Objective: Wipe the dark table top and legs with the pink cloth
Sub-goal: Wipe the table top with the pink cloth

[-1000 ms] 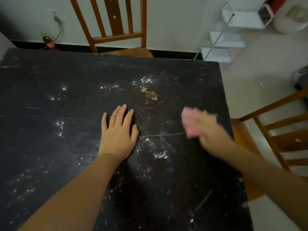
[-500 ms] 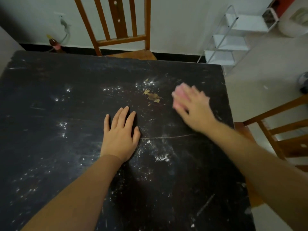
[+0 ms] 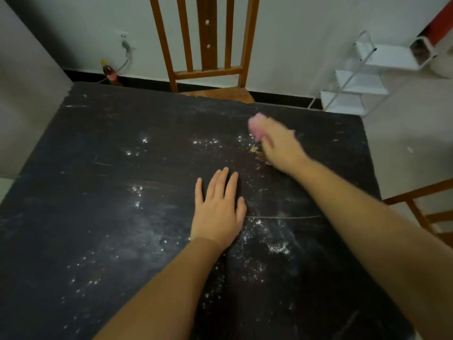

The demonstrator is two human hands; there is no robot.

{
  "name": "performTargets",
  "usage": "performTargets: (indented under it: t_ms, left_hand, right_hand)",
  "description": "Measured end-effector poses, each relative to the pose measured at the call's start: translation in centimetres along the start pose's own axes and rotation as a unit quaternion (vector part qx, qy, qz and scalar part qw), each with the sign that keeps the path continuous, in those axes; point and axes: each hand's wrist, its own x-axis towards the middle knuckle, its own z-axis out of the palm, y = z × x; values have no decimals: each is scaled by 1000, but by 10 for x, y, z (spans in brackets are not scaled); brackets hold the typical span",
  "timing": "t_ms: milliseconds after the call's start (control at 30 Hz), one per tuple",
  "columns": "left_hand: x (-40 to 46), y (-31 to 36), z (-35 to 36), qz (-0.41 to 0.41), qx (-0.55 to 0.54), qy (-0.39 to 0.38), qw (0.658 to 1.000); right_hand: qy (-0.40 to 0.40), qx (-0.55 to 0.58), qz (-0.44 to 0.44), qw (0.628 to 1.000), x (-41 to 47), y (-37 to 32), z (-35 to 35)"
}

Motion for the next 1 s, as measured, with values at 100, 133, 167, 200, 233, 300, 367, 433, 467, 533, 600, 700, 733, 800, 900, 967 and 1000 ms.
performTargets:
  t_ms: [100,133,167,200,233,300,367,433,467,533,600,700,733,800,900,967,1000]
  left_hand:
    - [-6,-23,-15,-3,-93,36,995]
    - [-6,-41,-21,-5,-82,51,995]
    - [-7,-63,-28,-13,-55,62,996]
    - [-7,-87,-35,-25,-22,66,997]
    - [-7,-108,-43,-37,12,63,997]
    - [-7,-139,-55,-60,57,43,996]
    - [-9,-148,-56,-67,73,18,995]
    - [-9,-147,-54,-60,75,14,995]
    - [-9,-147,-54,-58,76,13,995]
    - [-9,-149,-54,-58,81,16,995]
    - [-7,-151,-54,-57,82,15,995]
    - [-8,-150,-52,-59,75,16,995]
    - [-8,-150,-52,-60,73,16,995]
    - [-8,-150,-53,-61,75,12,995]
    - [-8,-151,-53,-60,84,7,995]
    - [-7,-151,-53,-59,85,4,995]
    - [-7,-151,-53,-59,85,2,995]
  right_hand:
    - [-78,23,-100,992,-65,-37,20]
    - [-117,40,-104,987,-89,-46,24]
    - [-154,62,-104,981,-109,-55,23]
    - [-180,90,-109,973,-120,-60,21]
    - [-187,118,-112,969,-118,-63,15]
    - [-114,145,-68,981,-78,-57,-3]
    - [-5,85,-4,996,-13,-35,-19]
    - [28,31,57,997,40,-13,-25]
    - [31,11,83,996,54,-7,-18]
    - [25,-25,90,995,56,-21,3]
    - [3,-18,-5,1000,29,-54,30]
    - [-79,21,-132,988,-46,-100,62]
    - [-123,36,-141,982,-69,-106,67]
    - [-195,100,-158,963,-94,-112,61]
    - [-130,160,-122,971,-42,-104,28]
    - [-36,105,-63,992,25,-88,7]
    - [-10,71,-34,997,55,-78,4]
